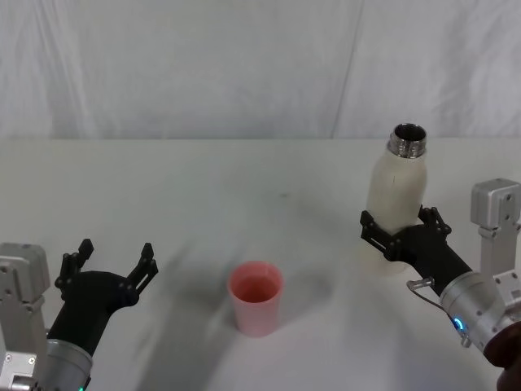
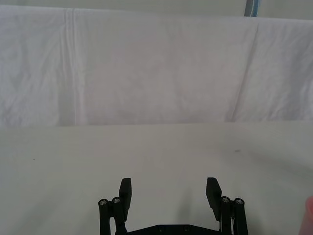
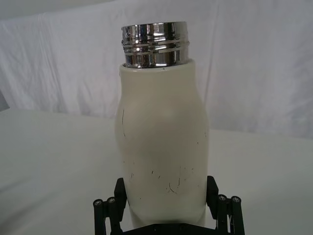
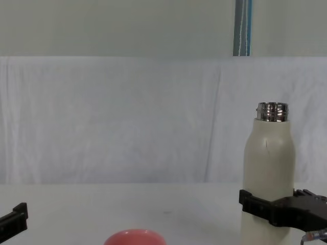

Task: Grasp the thermos with one hand and pour water into the cup lid.

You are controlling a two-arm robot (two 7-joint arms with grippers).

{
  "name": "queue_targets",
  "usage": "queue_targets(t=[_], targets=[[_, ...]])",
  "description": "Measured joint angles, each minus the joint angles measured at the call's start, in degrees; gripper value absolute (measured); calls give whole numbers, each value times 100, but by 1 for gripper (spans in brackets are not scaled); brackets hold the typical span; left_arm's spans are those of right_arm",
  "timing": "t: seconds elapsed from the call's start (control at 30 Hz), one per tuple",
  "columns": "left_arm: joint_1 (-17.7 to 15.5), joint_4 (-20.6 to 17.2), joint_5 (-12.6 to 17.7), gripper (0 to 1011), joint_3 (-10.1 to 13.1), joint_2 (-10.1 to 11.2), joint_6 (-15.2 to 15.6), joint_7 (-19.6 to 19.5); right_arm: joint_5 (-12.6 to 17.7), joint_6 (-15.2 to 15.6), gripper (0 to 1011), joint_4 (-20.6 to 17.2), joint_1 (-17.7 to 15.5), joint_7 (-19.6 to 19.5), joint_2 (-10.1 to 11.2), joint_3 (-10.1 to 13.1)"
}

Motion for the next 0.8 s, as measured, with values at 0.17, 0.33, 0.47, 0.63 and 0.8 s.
queue_targets(t=[0.17,0.33,0.47,0.63,0.8], targets=[[0,0,0,1001,0,0,0,0,6,-14,1001,87,62,12,-17,-18],[0,0,0,1001,0,0,0,0,10,-30,1001,154,113,29,-24,-33],[0,0,0,1001,0,0,0,0,8,-34,1001,182,140,29,-29,-43],[0,0,0,1001,0,0,0,0,-1,-34,1001,203,158,21,-37,-50],[0,0,0,1001,0,0,0,0,-2,-35,1001,202,155,19,-37,-50]])
